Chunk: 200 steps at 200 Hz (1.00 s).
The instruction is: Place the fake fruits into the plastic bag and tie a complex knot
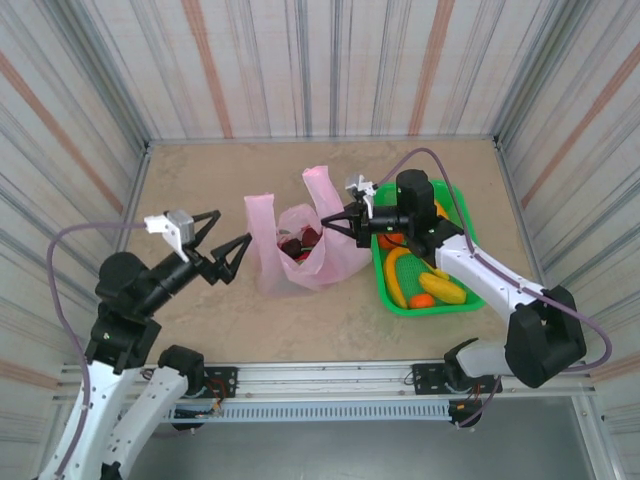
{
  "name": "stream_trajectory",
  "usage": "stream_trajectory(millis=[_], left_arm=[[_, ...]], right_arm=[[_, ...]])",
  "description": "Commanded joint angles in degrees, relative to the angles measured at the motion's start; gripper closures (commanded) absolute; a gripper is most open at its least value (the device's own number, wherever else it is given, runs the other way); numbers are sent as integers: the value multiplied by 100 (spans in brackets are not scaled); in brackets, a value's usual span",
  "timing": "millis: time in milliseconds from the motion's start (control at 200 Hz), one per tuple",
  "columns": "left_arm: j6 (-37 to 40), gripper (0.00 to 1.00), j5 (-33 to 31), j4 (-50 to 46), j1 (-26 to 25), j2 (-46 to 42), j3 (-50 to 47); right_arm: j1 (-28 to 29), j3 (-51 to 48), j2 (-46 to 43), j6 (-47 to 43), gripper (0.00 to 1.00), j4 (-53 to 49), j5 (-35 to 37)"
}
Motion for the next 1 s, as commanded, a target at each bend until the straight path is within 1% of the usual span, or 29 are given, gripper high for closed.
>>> stream_trajectory(millis=[0, 110, 240, 396, 511, 556, 681, 731, 837, 997], left_arm=[[50, 1, -537, 293, 37, -243, -605], [-164, 1, -79, 857, 38, 135, -968], [-522, 1, 292, 1951, 39, 896, -1188], [-836, 1, 1093, 3202, 38, 1721, -1369], [-984, 2, 1280, 4006, 39, 2112, -1595], [-1012, 4, 1315, 4253, 40, 2241, -1656], [-1065, 16, 1445, 4772, 38, 2597, -1695], [-1098, 18, 1480, 4963, 39, 2739, -1705], [-1133, 28, 1545, 5307, 41, 2957, -1789], [-1064, 34, 1574, 5399, 42, 2980, -1897]], right_arm=[[7, -89, -211, 149, 100, 131, 173], [36, -82, -267, 151, 100, 60, 236], [62, -96, -306, 149, 100, -40, 287], [71, -122, -360, 148, 100, -83, 401], [71, -122, -405, 171, 100, -83, 431], [80, -138, -432, 191, 100, -66, 438], [78, -208, -483, 259, 100, 34, 478], [81, -210, -491, 271, 100, 31, 495], [80, -230, -535, 267, 100, 27, 521], [80, -232, -574, 255, 100, 16, 544]])
